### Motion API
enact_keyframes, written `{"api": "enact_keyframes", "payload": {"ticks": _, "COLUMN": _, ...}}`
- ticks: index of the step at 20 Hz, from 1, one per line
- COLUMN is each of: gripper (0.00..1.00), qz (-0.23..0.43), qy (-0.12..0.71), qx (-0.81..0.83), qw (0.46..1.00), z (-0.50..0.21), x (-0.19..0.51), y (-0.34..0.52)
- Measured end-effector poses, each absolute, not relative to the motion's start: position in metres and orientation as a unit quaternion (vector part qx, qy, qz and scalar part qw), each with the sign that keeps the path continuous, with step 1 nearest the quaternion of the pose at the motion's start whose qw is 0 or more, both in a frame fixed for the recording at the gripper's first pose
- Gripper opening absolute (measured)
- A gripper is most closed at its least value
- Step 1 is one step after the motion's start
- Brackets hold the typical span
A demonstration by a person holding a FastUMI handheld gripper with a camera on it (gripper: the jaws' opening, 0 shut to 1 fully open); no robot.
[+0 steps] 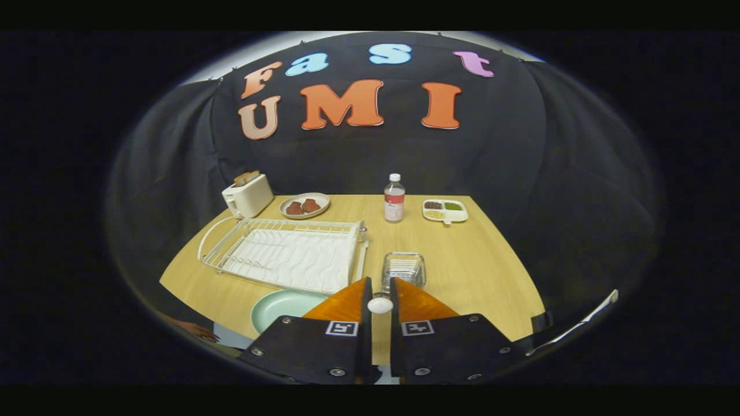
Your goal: Take the plate from the dish rack, then take the spoon from the basket and place it into the plate.
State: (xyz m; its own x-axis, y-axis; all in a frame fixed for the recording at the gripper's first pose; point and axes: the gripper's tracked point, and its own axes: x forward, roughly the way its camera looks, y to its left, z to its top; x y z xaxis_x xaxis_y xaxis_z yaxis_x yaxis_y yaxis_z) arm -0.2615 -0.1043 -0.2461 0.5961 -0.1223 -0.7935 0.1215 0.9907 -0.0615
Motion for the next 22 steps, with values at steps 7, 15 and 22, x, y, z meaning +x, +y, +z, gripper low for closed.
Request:
{"api": "enact_keyframes", "payload": {"ticks": 7, "gripper": 0.13, "qz": -0.009, "qy": 0.477, "qx": 0.03, "qw": 0.878, "z": -0.28, "x": -0.286, "y": -0.046}}
{"api": "enact_keyframes", "payload": {"ticks": 15, "gripper": 0.13, "qz": 0.065, "qy": 0.473, "qx": 0.034, "qw": 0.878, "z": -0.319, "x": -0.265, "y": 0.02}}
{"api": "enact_keyframes", "payload": {"ticks": 22, "gripper": 0.13, "qz": 0.103, "qy": 0.47, "qx": 0.007, "qw": 0.877, "z": -0.33, "x": -0.257, "y": 0.031}}
